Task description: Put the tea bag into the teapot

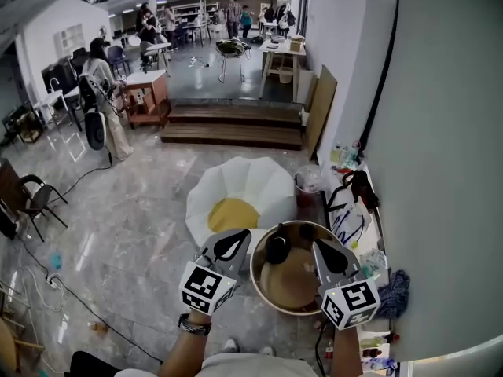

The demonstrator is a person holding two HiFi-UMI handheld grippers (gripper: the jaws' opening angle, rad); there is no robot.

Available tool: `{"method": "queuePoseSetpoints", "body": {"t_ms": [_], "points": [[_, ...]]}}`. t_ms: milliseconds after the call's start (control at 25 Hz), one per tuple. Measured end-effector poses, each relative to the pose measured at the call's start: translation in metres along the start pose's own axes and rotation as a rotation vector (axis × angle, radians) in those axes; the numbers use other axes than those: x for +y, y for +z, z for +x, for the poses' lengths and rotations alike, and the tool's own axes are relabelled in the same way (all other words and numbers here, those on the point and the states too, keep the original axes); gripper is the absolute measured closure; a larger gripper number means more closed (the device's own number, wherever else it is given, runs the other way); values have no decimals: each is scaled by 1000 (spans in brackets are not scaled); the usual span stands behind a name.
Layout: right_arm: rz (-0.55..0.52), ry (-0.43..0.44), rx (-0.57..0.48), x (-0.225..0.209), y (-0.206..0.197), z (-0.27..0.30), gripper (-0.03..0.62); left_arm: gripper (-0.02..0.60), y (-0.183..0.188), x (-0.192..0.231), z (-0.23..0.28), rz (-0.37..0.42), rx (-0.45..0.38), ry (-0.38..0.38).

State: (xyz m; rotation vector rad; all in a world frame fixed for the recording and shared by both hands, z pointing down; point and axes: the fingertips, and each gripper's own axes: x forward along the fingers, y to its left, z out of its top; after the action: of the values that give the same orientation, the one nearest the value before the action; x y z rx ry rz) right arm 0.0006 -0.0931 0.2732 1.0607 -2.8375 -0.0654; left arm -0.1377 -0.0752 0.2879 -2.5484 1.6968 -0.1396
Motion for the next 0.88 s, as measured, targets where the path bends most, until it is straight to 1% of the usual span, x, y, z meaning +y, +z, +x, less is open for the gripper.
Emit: {"method": "queuePoseSetpoints", "body": {"t_ms": [80, 240, 440, 680, 880], "points": [[-14, -7, -3, 8, 6, 1, 589, 578, 3, 3, -8, 11, -2, -3], [-22, -18, -5, 27, 14, 0, 589, 578, 15, 9, -27, 66, 4, -17], [-55, -29, -2, 33, 22, 2, 589, 578, 25, 11, -35, 138, -1, -20], [-83, -35, 16, 47, 26, 1, 589, 578, 32, 9, -48, 143, -16, -34], [-83, -40, 22, 48, 25, 2, 589, 578, 33, 12, -48, 145, -18, -36]]}}
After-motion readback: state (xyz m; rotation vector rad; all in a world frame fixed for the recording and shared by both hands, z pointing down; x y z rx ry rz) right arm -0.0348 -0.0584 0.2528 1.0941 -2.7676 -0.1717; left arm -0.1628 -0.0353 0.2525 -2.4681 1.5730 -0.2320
